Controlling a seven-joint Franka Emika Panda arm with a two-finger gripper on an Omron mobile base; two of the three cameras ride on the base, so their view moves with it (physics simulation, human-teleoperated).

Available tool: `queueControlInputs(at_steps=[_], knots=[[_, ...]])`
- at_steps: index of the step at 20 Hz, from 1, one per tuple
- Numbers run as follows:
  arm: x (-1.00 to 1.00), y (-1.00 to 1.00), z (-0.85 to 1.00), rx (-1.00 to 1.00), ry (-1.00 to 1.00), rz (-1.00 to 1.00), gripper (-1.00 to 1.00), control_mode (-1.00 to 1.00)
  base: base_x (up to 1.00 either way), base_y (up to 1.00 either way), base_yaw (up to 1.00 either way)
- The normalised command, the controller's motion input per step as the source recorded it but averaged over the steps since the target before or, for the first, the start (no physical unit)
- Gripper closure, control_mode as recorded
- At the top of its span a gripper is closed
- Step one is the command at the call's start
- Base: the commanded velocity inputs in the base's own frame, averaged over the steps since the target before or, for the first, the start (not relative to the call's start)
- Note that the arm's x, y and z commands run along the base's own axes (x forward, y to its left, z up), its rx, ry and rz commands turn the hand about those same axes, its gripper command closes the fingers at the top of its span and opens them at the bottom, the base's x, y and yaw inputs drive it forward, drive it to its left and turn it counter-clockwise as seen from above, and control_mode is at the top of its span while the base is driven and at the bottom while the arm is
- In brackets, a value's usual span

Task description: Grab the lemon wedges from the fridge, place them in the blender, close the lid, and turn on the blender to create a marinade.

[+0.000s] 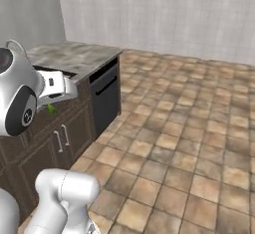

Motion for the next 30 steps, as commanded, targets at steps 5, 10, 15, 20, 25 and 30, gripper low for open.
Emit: queueControlInputs(at_steps=[5,10,15,20,25,30], knots=[[0.00,0.00,0.00,0.00,0.00,0.00,1.00,1.00,1.00,-0.01,0.64],[0.00,0.00,0.00,0.00,0.00,0.00,1.00,1.00,0.99,-0.05,0.76],[0.00,0.00,0.00,0.00,0.00,0.00,1.00,1.00,0.88,-0.03,0.84],[0.00,0.00,0.00,0.00,0.00,0.00,1.00,1.00,0.84,0.00,0.83],[0.00,0.00,0.00,0.00,0.00,0.00,1.00,1.00,0.35,0.10,0.61],[0.00,0.00,0.00,0.00,0.00,0.00,1.00,1.00,0.01,0.48,0.32]])
